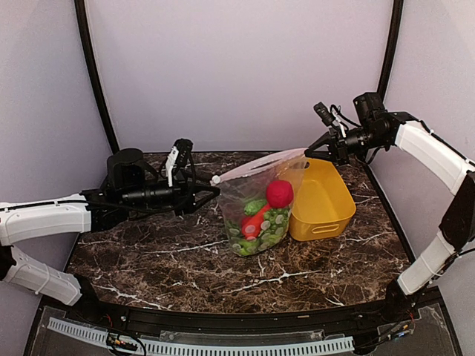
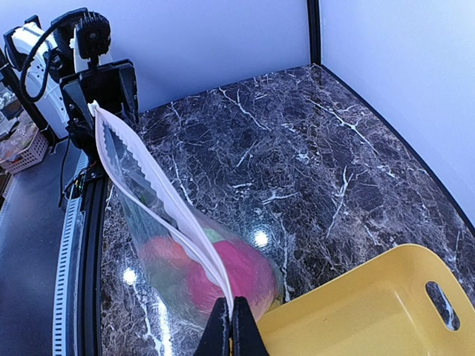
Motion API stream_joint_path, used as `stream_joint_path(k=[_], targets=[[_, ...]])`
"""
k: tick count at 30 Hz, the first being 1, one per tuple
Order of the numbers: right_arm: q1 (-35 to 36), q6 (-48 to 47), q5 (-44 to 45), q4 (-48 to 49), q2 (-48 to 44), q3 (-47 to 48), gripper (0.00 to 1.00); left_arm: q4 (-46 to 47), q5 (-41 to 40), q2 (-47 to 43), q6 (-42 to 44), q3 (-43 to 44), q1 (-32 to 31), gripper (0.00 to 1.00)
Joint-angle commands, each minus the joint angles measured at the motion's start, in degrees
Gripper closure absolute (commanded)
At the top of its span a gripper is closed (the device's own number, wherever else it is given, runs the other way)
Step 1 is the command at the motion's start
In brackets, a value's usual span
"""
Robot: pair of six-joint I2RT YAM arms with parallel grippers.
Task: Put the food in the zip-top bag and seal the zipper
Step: Pass from the right arm to the left
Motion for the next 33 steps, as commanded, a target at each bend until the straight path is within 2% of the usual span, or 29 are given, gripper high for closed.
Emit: stream_joint_path(k=[1,8,15,16,19,22,25,33], targets=[[-0.1,0.5,-0.6,1.3,0.4,1.5,1.00,3.2,1.7,1.0,0.3,2.0,-0.2,0.57],[-0.1,0.3,-0.4,1.3,0.3,1.4,1.00,3.1,0.7,2.1,0.8,2.7,-0.2,0.80],[-0.1,-0.1,-0.4,0.4,0.1,1.6,1.00,3.2,-0.7,1.1,1.3,2.0,-0.2,0.93],[-0.1,-0.8,-0.4,-0.9,0.2,2.3,0.98,3.5,-1.0,0.6,1.4,1.9,-0.2,0.94],[0.8,-4.1,-0.3,-7.2,1.1,8.5,0.67,2.9,-1.0,-0.4,2.1,2.2,-0.2,0.97],[5.4,-5.9,2.4,-12.0,2.3,15.9,0.53,0.6,0.6,-0.3,3.9,3.6,-0.2,0.98],[12.0,-5.4,5.0,-13.4,4.3,20.6,0.50,-1.4,1.3,0.2,6.4,5.2,-0.9,0.99],[25.7,-0.8,5.8,-14.0,14.8,30.0,0.51,-3.2,1.6,1.1,8.8,7.6,-2.3,0.99]])
